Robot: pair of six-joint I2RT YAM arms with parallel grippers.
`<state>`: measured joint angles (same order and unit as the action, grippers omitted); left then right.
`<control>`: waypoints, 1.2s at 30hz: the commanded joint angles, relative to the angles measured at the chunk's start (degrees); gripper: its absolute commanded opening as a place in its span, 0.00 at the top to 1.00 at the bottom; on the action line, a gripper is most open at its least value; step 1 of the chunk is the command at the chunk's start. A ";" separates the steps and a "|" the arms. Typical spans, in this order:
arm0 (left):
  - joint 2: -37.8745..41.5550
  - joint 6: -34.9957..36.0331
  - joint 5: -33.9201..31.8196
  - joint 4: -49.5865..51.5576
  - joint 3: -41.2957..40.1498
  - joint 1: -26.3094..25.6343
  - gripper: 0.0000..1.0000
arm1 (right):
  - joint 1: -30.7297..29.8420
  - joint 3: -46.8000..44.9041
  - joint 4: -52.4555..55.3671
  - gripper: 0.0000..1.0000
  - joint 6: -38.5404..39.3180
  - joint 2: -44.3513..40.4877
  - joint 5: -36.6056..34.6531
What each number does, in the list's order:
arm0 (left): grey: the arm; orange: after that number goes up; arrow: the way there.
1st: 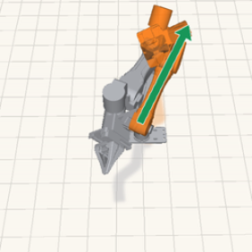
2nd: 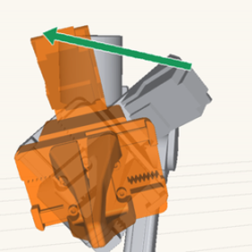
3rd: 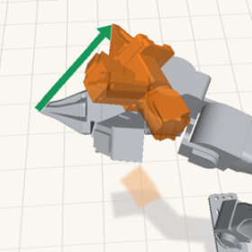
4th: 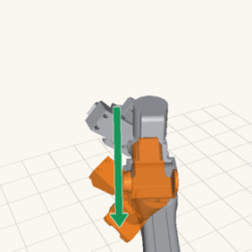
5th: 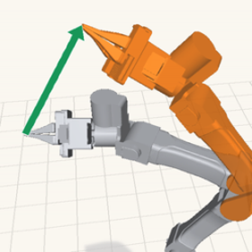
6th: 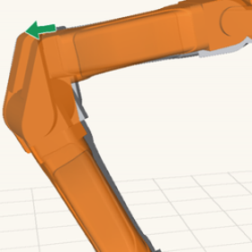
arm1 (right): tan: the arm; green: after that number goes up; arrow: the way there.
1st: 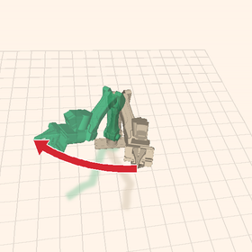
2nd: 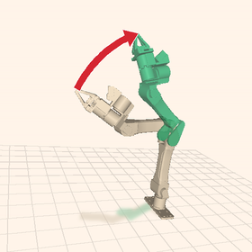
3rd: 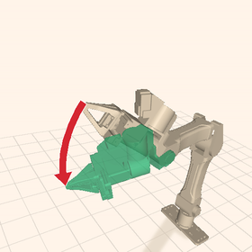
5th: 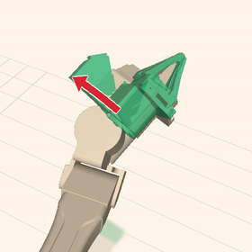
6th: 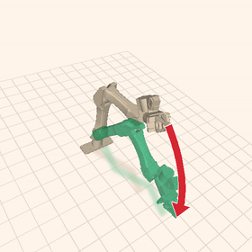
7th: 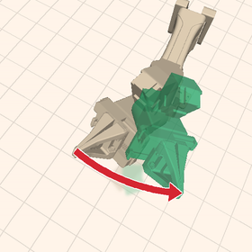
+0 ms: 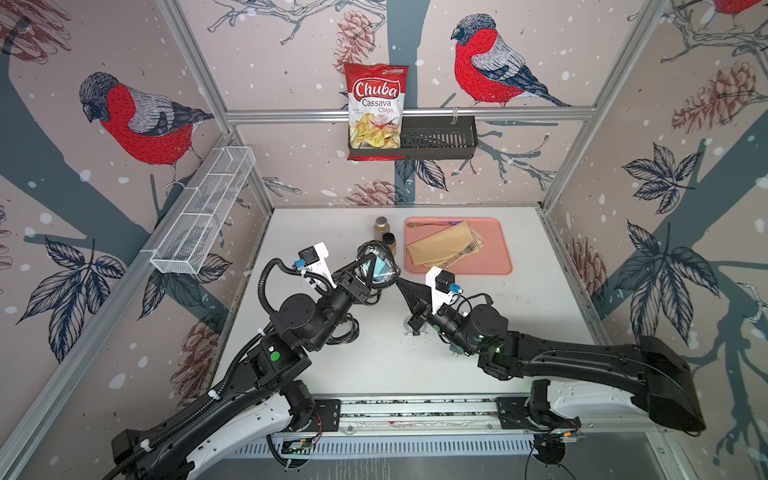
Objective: Pack away charging kits
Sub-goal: Zip the zipper on the storage bag.
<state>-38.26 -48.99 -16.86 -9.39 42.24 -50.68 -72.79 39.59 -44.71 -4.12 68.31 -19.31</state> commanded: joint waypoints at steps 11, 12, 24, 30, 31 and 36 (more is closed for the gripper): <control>-0.51 4.31 10.52 -4.85 -0.31 0.14 1.00 | 2.28 2.98 8.12 1.00 2.10 -5.24 -8.00; -0.90 4.88 12.16 -6.34 -0.53 0.14 1.00 | 0.91 3.48 8.39 1.00 3.54 -5.36 -8.52; -3.54 7.99 18.90 -15.27 -2.25 0.18 1.00 | -9.80 9.78 11.40 1.00 13.64 -2.77 -14.79; -2.00 8.23 19.87 -19.17 -5.00 0.16 1.00 | -10.32 10.60 11.95 1.00 15.33 -2.61 -14.37; -1.89 8.30 19.77 -19.23 -5.18 0.14 1.00 | -10.37 10.91 12.18 1.00 15.59 -2.35 -14.37; -1.66 8.59 20.20 -20.47 -5.91 0.14 0.83 | -10.79 12.67 13.07 1.00 16.82 -1.18 -14.33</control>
<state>-39.75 -40.49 -2.15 -30.24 36.84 -50.43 -83.11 51.07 -30.79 10.87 66.50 -38.85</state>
